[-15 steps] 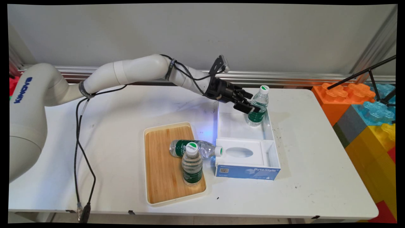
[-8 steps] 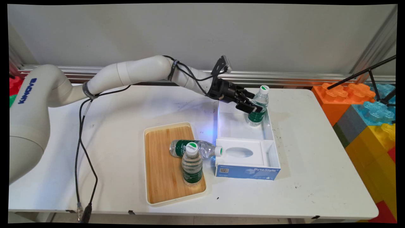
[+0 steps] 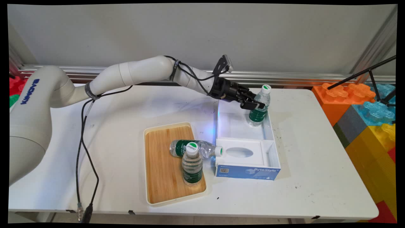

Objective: Place the picked object on the tray

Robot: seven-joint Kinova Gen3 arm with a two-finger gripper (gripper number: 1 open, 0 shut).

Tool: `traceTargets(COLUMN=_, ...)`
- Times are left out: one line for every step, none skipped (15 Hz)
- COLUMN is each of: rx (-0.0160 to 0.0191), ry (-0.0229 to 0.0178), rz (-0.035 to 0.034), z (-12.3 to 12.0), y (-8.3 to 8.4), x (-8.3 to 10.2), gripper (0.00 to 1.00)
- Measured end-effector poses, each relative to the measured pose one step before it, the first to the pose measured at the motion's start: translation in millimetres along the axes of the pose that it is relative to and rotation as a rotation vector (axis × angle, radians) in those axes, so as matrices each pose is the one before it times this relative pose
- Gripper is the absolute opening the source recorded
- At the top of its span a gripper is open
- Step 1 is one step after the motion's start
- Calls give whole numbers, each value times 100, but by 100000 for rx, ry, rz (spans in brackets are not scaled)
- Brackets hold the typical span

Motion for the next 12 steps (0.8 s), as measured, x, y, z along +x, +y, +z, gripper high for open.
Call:
traceTargets(rx=-115, ry=65, rz=-14, z=56, y=19, x=23, gripper=0)
traceTargets(rx=-128, ry=65, rz=-57, z=23, y=43, x=-1, gripper=0)
traceTargets(rx=-109, ry=40, rz=-50, z=23, y=31, x=10, gripper=0)
traceTargets(rx=-155, ry=53, rz=-99, z=-11, y=64, x=-2, gripper=0)
traceTargets(rx=-33, ry=48, rz=-101, z=-45, y=30, x=-17, gripper=0)
traceTargets(rx=-116, ry=64, rz=-106, z=-42, y=55, x=-3, gripper=0)
traceTargets(rx=-136, ry=43, rz=-28, z=4, y=45, x=21, gripper=0)
traceTargets(rx=-93, ry=71, rz=-75, z=-52, y=53, x=20, gripper=0)
traceTargets(rx=-75, ry=67, rz=-40, z=-51, y=51, x=18, gripper=0)
traceTargets(rx=-92, ry=59, rz=-64, z=-46, y=52, x=21, gripper=0)
traceTargets(rx=-118, ry=122, rz=-91, z=-99, y=82, x=49, gripper=0)
traceTargets(rx=-78, ry=74, rz=-73, z=-52, y=46, x=37, gripper=0)
